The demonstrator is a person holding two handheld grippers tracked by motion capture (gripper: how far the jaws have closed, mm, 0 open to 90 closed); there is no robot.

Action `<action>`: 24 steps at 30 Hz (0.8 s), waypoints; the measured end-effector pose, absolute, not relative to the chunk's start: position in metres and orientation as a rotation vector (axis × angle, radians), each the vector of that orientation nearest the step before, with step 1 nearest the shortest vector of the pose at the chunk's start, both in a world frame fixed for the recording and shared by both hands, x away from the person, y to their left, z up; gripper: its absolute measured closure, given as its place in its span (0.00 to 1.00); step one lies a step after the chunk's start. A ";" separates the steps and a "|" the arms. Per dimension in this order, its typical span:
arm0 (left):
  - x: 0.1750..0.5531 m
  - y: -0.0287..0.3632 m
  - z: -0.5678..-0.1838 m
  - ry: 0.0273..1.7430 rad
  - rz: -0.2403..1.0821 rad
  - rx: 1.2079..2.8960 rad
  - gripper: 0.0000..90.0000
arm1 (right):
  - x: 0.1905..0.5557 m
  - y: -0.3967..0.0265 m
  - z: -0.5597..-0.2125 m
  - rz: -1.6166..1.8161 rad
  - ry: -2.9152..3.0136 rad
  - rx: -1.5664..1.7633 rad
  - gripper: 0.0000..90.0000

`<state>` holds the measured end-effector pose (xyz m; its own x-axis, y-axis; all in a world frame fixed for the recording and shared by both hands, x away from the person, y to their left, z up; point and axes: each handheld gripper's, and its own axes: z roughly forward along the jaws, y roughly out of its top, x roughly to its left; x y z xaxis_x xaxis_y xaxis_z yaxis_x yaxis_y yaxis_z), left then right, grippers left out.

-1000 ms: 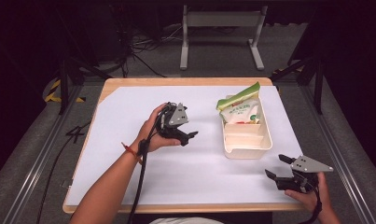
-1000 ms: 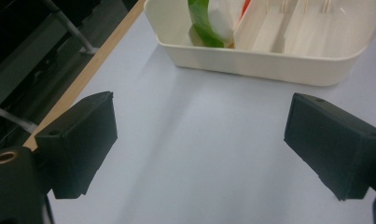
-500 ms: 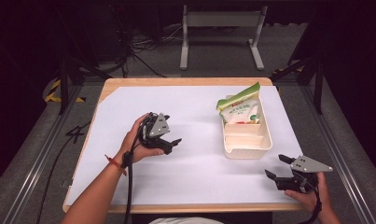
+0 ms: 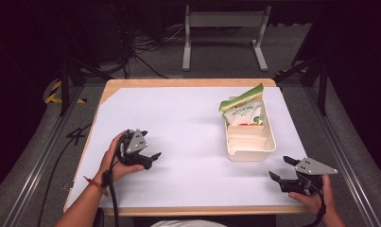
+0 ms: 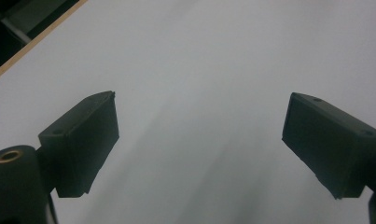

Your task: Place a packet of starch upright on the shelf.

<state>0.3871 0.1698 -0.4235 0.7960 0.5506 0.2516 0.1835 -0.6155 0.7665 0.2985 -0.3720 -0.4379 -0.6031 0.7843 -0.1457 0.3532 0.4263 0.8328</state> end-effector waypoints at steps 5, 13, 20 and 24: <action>0.374 0.196 -0.439 0.638 0.557 2.128 0.12 | 0.298 -0.372 -0.437 1.077 2.159 0.955 0.23; 0.353 0.233 -0.452 0.780 0.513 2.060 0.12 | 0.298 -0.373 -0.437 1.081 2.155 0.959 0.23; 0.350 0.235 -0.452 0.793 0.518 2.047 0.12 | 0.299 -0.371 -0.437 1.078 2.159 0.948 0.22; 0.351 0.234 -0.451 0.790 0.534 2.051 0.12 | 0.299 -0.371 -0.437 1.077 2.166 0.941 0.22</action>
<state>0.3509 0.2339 -0.4511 0.7093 0.7003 0.0811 0.3366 -0.4375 0.8338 0.2994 -0.3709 -0.4371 -0.6110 0.7765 -0.1540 0.3458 0.4368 0.8304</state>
